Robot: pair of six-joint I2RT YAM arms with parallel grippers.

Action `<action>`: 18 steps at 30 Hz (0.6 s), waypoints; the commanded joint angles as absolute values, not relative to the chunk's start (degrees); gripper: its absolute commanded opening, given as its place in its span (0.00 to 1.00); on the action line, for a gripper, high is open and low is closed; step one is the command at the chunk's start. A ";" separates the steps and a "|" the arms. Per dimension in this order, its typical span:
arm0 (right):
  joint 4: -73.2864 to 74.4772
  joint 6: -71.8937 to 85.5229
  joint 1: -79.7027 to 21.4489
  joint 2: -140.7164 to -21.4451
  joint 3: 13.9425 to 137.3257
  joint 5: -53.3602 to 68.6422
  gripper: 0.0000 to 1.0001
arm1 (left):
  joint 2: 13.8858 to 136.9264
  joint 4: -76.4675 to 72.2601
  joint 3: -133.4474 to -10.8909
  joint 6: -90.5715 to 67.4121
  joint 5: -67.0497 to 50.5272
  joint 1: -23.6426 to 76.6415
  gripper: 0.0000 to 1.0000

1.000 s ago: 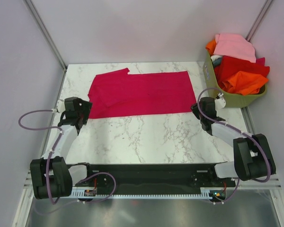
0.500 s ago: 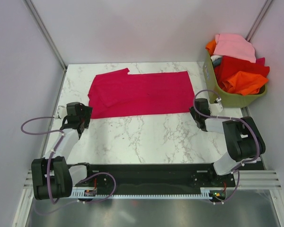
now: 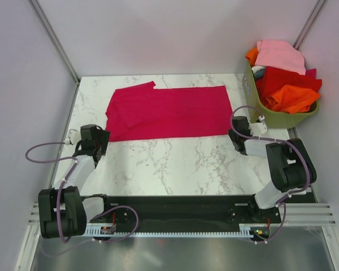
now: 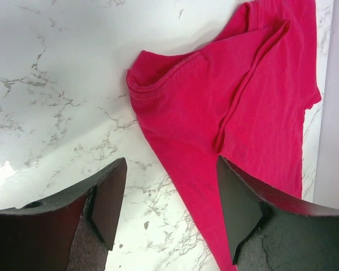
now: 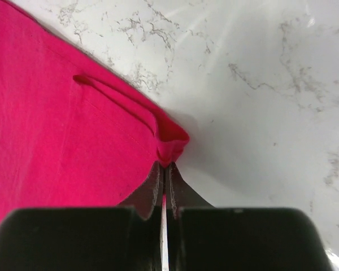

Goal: Fold and stack the t-shirts
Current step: Fold the tshirt

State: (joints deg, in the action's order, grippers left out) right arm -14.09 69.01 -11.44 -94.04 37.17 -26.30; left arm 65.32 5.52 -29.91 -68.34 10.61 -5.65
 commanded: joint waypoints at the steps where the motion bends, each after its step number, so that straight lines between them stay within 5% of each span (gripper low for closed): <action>1: -9.67 65.76 -11.43 -88.95 36.04 -29.36 0.00 | 65.39 3.25 -29.27 -68.82 13.36 -5.98 0.71; 6: -8.44 63.46 -11.16 -85.00 32.79 -28.65 0.00 | 66.44 0.71 -27.34 -68.03 13.18 -5.98 0.66; 11: -8.53 62.32 -11.16 -83.85 31.82 -28.13 0.00 | 70.04 -4.47 -26.54 -66.18 12.04 -6.06 0.45; 18: -9.84 62.05 -11.16 -84.81 31.91 -26.46 0.00 | 76.01 -8.52 -27.33 -64.42 11.34 -6.07 0.44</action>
